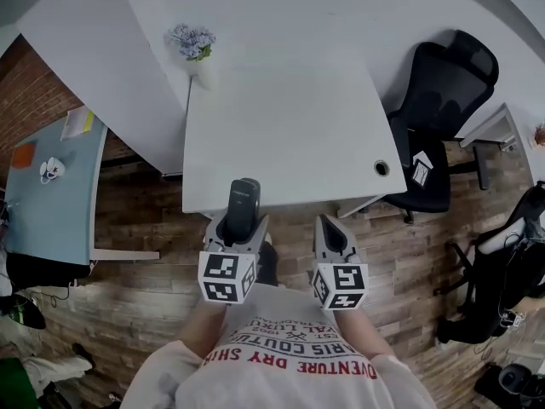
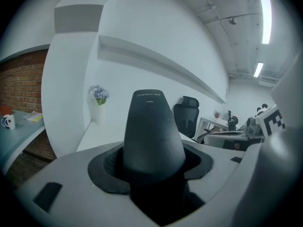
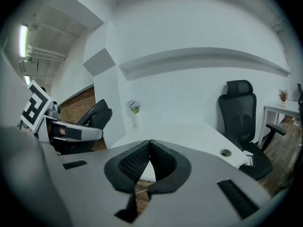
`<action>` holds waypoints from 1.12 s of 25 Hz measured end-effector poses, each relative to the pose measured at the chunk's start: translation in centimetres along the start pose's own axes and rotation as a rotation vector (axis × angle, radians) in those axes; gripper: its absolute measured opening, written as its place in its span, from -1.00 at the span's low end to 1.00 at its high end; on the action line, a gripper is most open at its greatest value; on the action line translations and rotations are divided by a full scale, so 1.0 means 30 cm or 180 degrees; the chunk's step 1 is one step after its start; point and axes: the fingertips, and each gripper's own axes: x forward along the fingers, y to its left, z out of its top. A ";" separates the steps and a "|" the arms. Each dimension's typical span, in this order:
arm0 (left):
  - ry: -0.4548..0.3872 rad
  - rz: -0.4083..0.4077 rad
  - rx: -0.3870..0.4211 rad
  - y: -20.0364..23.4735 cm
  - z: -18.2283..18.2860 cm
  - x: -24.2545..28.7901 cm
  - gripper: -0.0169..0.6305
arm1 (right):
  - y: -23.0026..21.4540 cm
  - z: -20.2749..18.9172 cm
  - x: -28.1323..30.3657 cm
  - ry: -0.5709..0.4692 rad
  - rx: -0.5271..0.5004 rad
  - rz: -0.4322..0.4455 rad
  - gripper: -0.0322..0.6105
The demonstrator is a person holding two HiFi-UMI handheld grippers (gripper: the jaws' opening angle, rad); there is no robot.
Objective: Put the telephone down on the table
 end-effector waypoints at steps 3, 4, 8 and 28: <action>0.0006 -0.0030 -0.0071 0.042 0.057 0.103 -0.04 | -0.038 0.038 0.104 0.0027 0.0018 -0.0010 -0.85; 0.0007 -0.0038 -0.0079 0.057 0.078 0.136 -0.04 | -0.051 0.051 0.140 0.0036 0.0022 -0.0015 -0.85; 0.0049 -0.0086 -0.0076 0.133 0.149 0.276 -0.04 | -0.101 0.109 0.297 0.0060 0.0019 -0.0083 -0.85; 0.0577 0.0141 -0.0650 0.534 0.140 0.758 -0.04 | -0.132 0.192 0.944 0.0429 -0.0071 0.0204 -0.85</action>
